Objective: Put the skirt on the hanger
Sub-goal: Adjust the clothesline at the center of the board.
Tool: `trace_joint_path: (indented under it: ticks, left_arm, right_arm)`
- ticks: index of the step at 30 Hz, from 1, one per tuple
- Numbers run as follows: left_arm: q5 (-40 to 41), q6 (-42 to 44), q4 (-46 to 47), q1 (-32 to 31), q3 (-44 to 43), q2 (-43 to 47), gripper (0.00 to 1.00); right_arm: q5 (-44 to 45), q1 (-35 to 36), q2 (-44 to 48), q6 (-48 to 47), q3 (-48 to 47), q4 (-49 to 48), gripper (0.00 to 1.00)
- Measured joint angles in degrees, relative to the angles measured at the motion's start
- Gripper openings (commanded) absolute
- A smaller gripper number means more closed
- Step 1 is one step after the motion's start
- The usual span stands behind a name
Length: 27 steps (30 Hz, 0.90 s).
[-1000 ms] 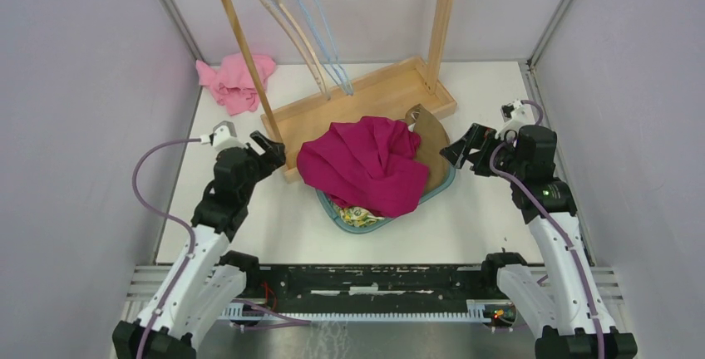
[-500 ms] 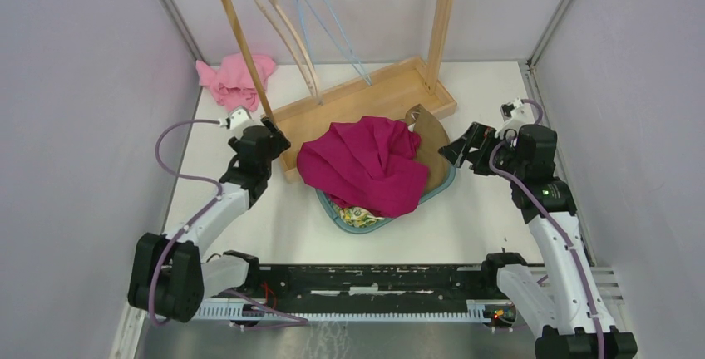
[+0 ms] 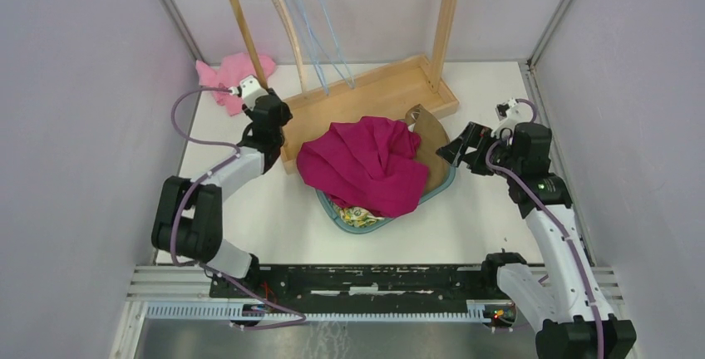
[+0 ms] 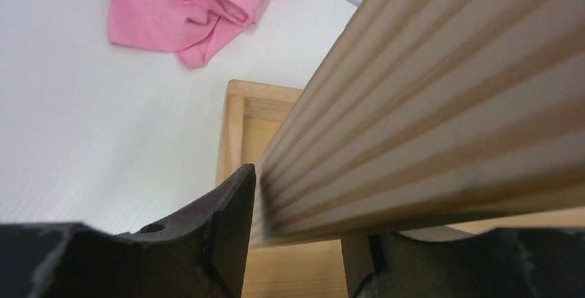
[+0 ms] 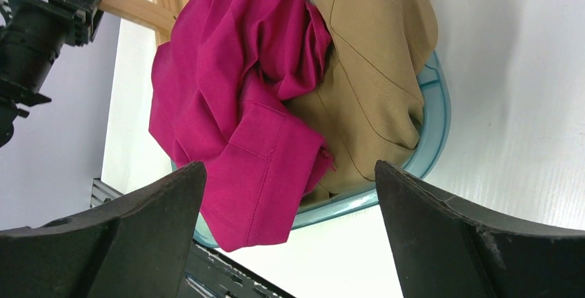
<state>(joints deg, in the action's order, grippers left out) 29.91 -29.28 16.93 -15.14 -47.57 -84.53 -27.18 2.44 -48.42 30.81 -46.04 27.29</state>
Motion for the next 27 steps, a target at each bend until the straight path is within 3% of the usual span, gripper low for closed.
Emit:
trace_joint_path:
  ticks: [21, 25, 27]
  left_arm:
    - [-3.82, 5.6, 7.13, 0.79, -24.02, -24.79, 0.55]
    - [-5.92, 6.29, 5.77, 2.19, -28.17, -27.54, 0.64]
    - [-6.95, 6.73, 4.96, 2.8, -29.75, -28.35, 0.76]
  right_arm:
    - [0.17, 0.0, -2.73, -0.2, 0.0, -0.68, 1.0]
    - [0.31, 0.02, -3.45, -0.22, 0.0, -0.68, 1.0]
    - [0.42, 0.0, -3.65, -0.22, 0.0, -0.68, 1.0]
